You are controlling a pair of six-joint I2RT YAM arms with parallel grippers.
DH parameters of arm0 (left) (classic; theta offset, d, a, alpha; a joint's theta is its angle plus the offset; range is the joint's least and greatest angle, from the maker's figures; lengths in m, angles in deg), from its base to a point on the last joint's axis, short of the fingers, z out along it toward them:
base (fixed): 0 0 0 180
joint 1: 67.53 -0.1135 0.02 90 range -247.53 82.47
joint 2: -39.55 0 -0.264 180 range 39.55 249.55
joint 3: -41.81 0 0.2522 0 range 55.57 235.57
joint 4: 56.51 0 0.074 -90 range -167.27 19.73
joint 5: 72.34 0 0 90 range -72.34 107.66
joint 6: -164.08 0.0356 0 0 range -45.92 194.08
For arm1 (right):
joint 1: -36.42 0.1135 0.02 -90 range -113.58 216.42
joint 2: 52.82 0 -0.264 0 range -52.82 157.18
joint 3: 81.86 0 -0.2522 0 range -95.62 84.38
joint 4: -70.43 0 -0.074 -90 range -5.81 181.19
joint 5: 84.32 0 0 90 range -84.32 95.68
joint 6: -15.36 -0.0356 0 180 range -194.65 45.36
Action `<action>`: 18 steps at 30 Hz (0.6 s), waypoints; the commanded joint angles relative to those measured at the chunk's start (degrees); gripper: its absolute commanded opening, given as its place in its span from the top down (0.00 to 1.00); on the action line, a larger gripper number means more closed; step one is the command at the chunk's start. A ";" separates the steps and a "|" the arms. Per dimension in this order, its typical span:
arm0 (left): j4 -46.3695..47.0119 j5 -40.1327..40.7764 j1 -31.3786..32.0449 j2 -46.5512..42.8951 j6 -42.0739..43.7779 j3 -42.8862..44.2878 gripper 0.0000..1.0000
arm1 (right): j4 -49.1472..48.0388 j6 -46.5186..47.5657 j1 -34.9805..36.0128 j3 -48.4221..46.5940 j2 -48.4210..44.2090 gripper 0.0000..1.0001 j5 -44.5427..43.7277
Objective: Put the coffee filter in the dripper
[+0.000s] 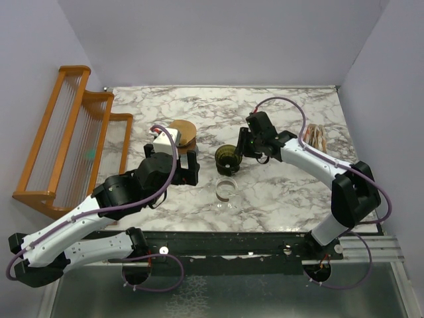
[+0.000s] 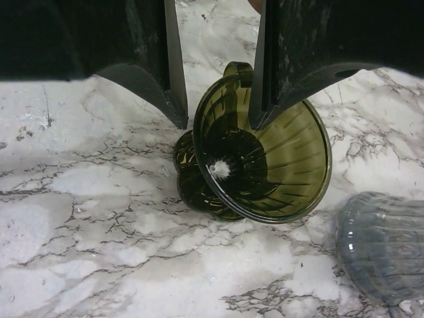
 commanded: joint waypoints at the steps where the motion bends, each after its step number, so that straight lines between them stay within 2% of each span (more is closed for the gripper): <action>1: -1.38 -0.96 -0.22 -0.72 -0.52 -0.23 0.01 | -3.31 -3.22 -0.79 2.36 1.36 0.52 -0.35; 9: -1.26 -0.05 -0.22 0.62 -0.34 -0.18 0.01 | -6.65 -4.19 -1.37 6.20 2.57 0.54 0.34; 18: -1.06 0.53 -0.22 2.11 -0.17 0.17 0.01 | -9.84 -5.35 -1.68 7.17 2.66 0.71 1.71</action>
